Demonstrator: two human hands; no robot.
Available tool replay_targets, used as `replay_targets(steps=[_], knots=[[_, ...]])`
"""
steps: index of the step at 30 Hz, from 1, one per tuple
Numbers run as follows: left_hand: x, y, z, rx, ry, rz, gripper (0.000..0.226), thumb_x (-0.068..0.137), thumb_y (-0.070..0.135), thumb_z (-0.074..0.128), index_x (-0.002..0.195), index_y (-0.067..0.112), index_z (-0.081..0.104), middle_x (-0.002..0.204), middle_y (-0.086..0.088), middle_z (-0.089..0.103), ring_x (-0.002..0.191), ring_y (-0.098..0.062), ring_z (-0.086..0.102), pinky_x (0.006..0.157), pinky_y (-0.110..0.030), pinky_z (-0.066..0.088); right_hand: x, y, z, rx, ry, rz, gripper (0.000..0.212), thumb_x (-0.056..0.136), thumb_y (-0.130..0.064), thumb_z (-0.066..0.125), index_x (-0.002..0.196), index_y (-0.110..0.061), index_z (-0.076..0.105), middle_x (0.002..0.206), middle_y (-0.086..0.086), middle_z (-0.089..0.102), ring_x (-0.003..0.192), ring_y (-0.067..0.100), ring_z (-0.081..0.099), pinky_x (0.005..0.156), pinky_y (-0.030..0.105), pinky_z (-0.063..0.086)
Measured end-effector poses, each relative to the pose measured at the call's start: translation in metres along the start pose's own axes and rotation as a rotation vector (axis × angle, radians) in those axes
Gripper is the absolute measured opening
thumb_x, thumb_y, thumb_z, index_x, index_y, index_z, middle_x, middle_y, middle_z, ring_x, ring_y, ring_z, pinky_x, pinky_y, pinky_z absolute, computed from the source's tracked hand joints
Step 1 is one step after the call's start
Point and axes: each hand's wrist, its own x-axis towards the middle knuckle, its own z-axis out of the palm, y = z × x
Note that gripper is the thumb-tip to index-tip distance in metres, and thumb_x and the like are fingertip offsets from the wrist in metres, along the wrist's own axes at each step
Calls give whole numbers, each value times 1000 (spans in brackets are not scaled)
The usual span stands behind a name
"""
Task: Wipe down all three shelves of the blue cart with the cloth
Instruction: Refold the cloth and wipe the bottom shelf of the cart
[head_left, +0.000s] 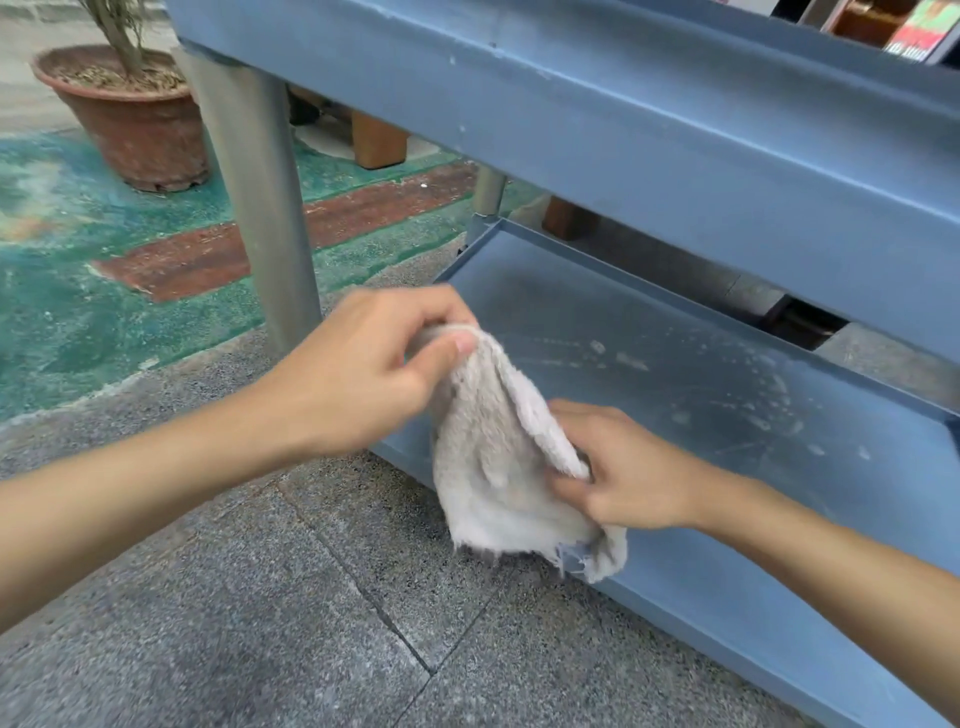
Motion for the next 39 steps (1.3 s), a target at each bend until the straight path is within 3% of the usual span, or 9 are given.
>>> replay_targets(steps=[7, 15, 20, 23, 27, 30, 33, 36, 39], knots=[[23, 3, -33, -53, 222, 123, 13, 100, 21, 49, 101, 14, 61, 90, 5, 65, 88, -11, 61, 83, -35, 47, -12, 16, -14, 460, 206, 282, 24, 102, -3, 56, 115, -15, 73, 119, 4, 72, 117, 21, 66, 103, 39, 50], [47, 13, -14, -190, 210, 169, 22, 99, 19, 55, 115, 12, 69, 115, 4, 72, 113, -10, 65, 104, -43, 48, 6, -9, 38, 731, -41, 231, 59, 87, -33, 80, 140, -22, 55, 135, -10, 67, 125, 4, 62, 108, 33, 50], [60, 0, -16, -383, 301, 63, 18, 98, 15, 58, 106, 26, 69, 105, 11, 73, 101, -1, 63, 97, -26, 48, 14, -10, 48, 711, 182, 213, 13, 99, -19, 66, 109, -14, 72, 104, -5, 77, 97, 12, 72, 87, 27, 56], [63, -23, -21, -347, 311, -164, 15, 96, 19, 61, 100, 14, 74, 100, -11, 73, 88, -11, 55, 79, -32, 44, 8, -6, 26, 936, 264, 244, 23, 90, -30, 69, 107, -17, 76, 108, 1, 79, 99, 15, 74, 90, 29, 57], [54, -57, -25, -301, 141, -461, 22, 84, 33, 77, 98, 15, 77, 89, -4, 77, 72, -9, 64, 61, -25, 53, -5, 7, -8, 1351, 332, 310, 57, 93, -36, 61, 136, 2, 59, 135, 26, 63, 122, 38, 62, 109, 47, 46], [47, -70, -22, -888, -45, -614, 37, 74, 27, 79, 105, 8, 72, 101, -7, 77, 86, -11, 74, 70, -18, 59, -12, 6, -28, 1736, 195, 216, 58, 98, -31, 52, 150, -5, 46, 146, 20, 56, 139, 34, 51, 109, 47, 50], [40, -77, -3, -1193, -236, -616, 32, 70, 14, 84, 100, 9, 76, 106, -8, 76, 102, -15, 73, 81, -20, 58, -16, 3, -36, 1729, 145, 103, 68, 88, -15, 60, 153, -12, 42, 146, 19, 56, 138, 34, 53, 106, 50, 51], [29, -80, 21, -1135, -329, -701, 77, 62, -1, 84, 131, 9, 50, 116, -17, 73, 110, -25, 70, 92, -29, 57, -15, -4, -39, 1585, 167, 89, 77, 80, 1, 58, 152, -21, 43, 146, 23, 55, 130, 40, 59, 106, 59, 49], [22, -75, 33, -1057, -417, -786, 79, 62, 0, 86, 132, 9, 50, 114, -21, 72, 106, -28, 72, 85, -29, 60, -15, -12, -45, 1530, 236, 91, 80, 69, 9, 63, 141, -23, 54, 125, 20, 70, 103, 38, 74, 85, 56, 61]])
